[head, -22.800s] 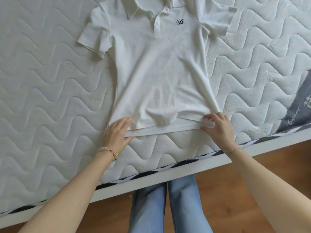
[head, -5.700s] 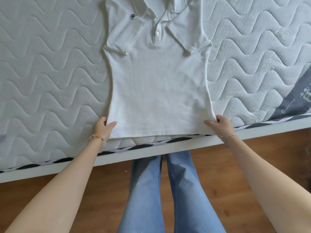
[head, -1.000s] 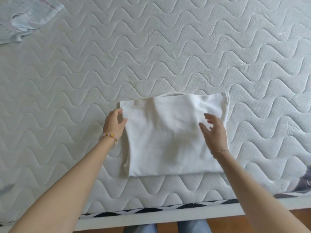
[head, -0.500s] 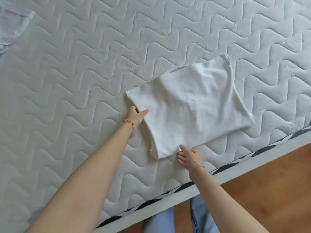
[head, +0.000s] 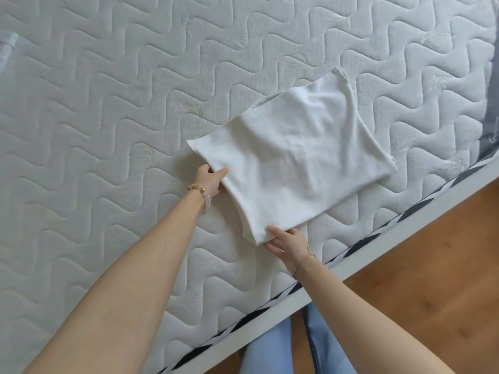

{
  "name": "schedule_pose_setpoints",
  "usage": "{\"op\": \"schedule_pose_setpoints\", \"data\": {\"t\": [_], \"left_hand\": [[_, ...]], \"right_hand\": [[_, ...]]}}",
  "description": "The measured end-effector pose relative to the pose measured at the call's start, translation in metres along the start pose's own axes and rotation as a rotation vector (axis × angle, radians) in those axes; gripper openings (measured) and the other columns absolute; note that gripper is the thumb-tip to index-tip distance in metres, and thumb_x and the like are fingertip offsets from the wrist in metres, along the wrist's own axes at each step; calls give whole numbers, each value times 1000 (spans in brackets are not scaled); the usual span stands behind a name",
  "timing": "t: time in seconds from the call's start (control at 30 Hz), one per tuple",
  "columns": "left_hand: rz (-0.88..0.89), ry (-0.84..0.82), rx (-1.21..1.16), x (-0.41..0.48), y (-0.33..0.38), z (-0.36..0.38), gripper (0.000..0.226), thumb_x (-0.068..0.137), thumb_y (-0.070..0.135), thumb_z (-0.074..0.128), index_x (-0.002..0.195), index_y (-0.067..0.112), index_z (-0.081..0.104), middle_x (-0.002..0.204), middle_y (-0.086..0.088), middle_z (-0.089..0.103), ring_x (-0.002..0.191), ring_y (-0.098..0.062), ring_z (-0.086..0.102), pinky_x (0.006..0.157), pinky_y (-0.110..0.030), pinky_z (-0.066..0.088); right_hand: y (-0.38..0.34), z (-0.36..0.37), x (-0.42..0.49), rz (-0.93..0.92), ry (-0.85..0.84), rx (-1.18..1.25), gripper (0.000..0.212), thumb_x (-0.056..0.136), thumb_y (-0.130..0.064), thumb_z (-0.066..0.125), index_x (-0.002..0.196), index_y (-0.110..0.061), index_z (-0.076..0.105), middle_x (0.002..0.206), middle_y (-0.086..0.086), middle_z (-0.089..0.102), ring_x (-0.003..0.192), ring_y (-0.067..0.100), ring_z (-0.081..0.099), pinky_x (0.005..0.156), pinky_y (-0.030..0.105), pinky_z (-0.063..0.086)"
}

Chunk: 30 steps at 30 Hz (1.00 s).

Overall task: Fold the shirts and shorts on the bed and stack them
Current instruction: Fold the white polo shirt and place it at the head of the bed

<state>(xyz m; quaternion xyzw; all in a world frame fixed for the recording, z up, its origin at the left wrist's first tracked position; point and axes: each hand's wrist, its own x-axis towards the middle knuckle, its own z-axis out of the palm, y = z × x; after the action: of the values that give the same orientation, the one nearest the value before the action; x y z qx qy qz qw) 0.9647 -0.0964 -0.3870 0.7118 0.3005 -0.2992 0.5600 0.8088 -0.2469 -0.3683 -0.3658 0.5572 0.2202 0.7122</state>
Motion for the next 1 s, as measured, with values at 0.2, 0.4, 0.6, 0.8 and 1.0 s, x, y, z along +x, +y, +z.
{"op": "schedule_pose_setpoints", "data": {"t": [0.2,0.4,0.6,0.8,1.0], "left_hand": [[83,-32,-123,-20,20,6,11,91,4,55,85,13,52,84,-2,59,69,-15,59,50,-21,54],[177,-106,-130,-36,59,42,15,91,5,54,105,7,53,89,-5,59,73,-18,61,61,-27,55],[265,-118,-94,-41,104,100,14,88,8,58,102,7,55,87,-2,60,73,-16,62,60,-28,56],[255,-170,-19,-37,142,176,12,89,6,56,100,6,53,88,-3,59,73,-17,62,52,-22,55],[162,-203,67,-15,156,249,19,88,3,55,107,2,53,97,-10,57,90,-26,60,62,-30,58]], "right_hand": [[-12,-2,-15,-115,-33,10,12,84,1,64,92,-5,57,92,8,64,84,22,64,62,25,59],[-46,-27,-26,-189,-157,135,16,87,-4,61,104,-6,61,100,8,67,81,18,69,67,26,57],[-95,-55,-28,-178,-221,339,19,89,-5,57,108,-6,61,101,6,69,81,15,70,67,24,57],[-142,-88,-17,-41,-162,545,13,91,-8,55,100,-3,62,85,7,71,65,13,71,56,20,56],[-172,-117,2,45,-130,762,21,92,-8,53,110,2,59,94,9,68,65,14,71,64,21,58]]}}
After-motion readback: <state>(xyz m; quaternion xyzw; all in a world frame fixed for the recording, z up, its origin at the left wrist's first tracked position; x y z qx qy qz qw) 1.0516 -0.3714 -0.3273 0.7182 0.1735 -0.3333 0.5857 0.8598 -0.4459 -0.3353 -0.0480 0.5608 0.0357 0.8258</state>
